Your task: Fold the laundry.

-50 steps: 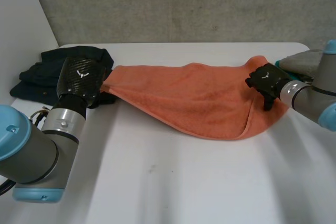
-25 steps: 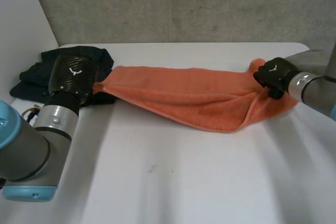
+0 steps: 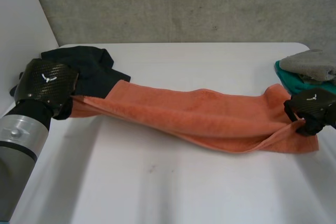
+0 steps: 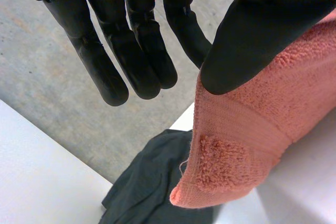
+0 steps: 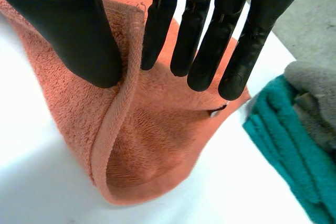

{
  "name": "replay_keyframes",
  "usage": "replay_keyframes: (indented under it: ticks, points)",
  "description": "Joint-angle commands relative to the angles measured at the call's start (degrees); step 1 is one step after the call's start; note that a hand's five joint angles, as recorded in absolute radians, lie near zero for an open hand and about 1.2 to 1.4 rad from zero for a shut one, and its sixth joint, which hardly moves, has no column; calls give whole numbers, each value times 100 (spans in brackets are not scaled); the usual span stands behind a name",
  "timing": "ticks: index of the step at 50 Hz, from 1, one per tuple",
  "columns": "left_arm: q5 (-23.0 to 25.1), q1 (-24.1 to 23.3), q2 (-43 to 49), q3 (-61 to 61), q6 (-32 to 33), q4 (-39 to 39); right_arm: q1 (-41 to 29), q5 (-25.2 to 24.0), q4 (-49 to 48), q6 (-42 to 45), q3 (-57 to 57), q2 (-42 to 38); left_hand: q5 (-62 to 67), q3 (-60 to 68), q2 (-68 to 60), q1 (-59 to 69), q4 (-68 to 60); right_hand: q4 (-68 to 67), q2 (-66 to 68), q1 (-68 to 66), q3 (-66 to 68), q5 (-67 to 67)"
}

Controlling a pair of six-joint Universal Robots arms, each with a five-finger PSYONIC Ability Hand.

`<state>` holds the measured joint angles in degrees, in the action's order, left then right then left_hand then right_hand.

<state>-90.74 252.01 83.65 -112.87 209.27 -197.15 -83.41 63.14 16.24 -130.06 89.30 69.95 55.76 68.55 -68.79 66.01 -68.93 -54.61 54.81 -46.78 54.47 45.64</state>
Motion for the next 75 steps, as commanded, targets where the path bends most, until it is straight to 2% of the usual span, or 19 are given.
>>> replay_keyframes:
  ticks: [1,3,6,10,13,15,18,21,25,32,37,44,48,50,55,62,68,69,75]
  points:
    - [-5,-38,222,-77,-18,-43,-18,-21,-16,7,166,-34,1424,1145,-1121,1399,-1107,-710,690,-1493,724,608]
    - [-5,-38,248,-77,-18,-43,-18,-38,-16,25,192,-34,1424,1145,-1121,1399,-1107,-1547,1527,-2329,1561,1444]
    - [-5,-56,248,-68,-18,-43,-26,-38,-16,42,201,-25,1424,1145,-1121,1399,-1107,-1369,1348,-2151,1383,1266]
    - [-5,-56,248,-59,-18,-43,-18,-12,-7,33,228,-25,1424,1145,-1121,1399,-1107,513,-534,-269,-500,-616]
    - [-5,-56,248,-68,-18,-43,0,-56,-7,7,289,-16,1424,1145,-1121,1399,-1107,-472,451,-1254,485,369]
    - [-5,-56,248,-68,-18,-43,0,-126,-16,7,333,10,1424,1145,-1121,1399,-1107,-2528,2507,-3310,2542,2425]
    - [-5,-56,248,-77,-18,-34,0,-258,-7,7,368,71,1424,1145,-1121,1399,-1107,-2539,2519,-3322,2553,2436]
    - [-5,-47,196,-60,-1,-8,18,-293,63,-10,377,378,1424,1145,-1121,1399,-1107,-2539,2519,-3322,2553,2436]
    - [-22,-20,-102,-24,17,124,79,-293,98,-229,316,1307,1424,1145,-1121,1399,-1107,-2539,2519,-3322,2553,2436]
    - [-14,41,-1394,344,17,959,579,-363,695,-362,-140,2872,1424,1145,-1121,1399,-1107,-2539,2519,-3322,2553,2436]
    - [4,225,-2114,748,26,1521,870,-425,968,-371,-650,3349,1424,1145,-1121,1399,-1107,-2539,2519,-3322,2553,2436]
    - [285,349,-2213,1179,34,1592,905,-583,1013,-406,-1003,3420,1424,1145,-1121,1399,-1107,-2539,2519,-3322,2553,2436]
    - [601,357,-1827,1241,34,1575,923,-636,960,-423,-898,3254,1424,1145,-1121,1399,-1107,-2539,2519,-3322,2553,2436]
    - [707,366,-1300,1268,26,1566,914,-618,925,-423,-862,3043,1424,1145,-1121,1399,-1107,-2539,2519,-3322,2553,2436]
    - [698,384,-26,1487,35,1425,537,-469,749,-388,-1002,1866,1424,1145,-1121,1399,-1107,-2539,2519,-3322,2553,2436]
    - [532,349,1925,2725,175,986,-263,444,214,-388,-1740,372,1424,1145,-1121,1399,-1107,-2539,2519,-3322,2553,2436]
    - [189,208,3174,4403,509,512,-825,1121,-1138,-450,-2540,-534,1424,1145,-1121,1399,-1107,-2539,2519,-3322,2553,2436]
    - [128,191,3288,4632,526,398,-1000,1226,-1689,-528,-2758,-657,1424,1145,-1121,1399,-1107,-2539,2519,-3322,2553,2436]
    - [-303,59,3641,5934,500,-1034,-1230,1692,-4009,-1475,-3208,-667,1424,1145,-1121,1399,-1107,-2539,2519,-3322,2553,2436]
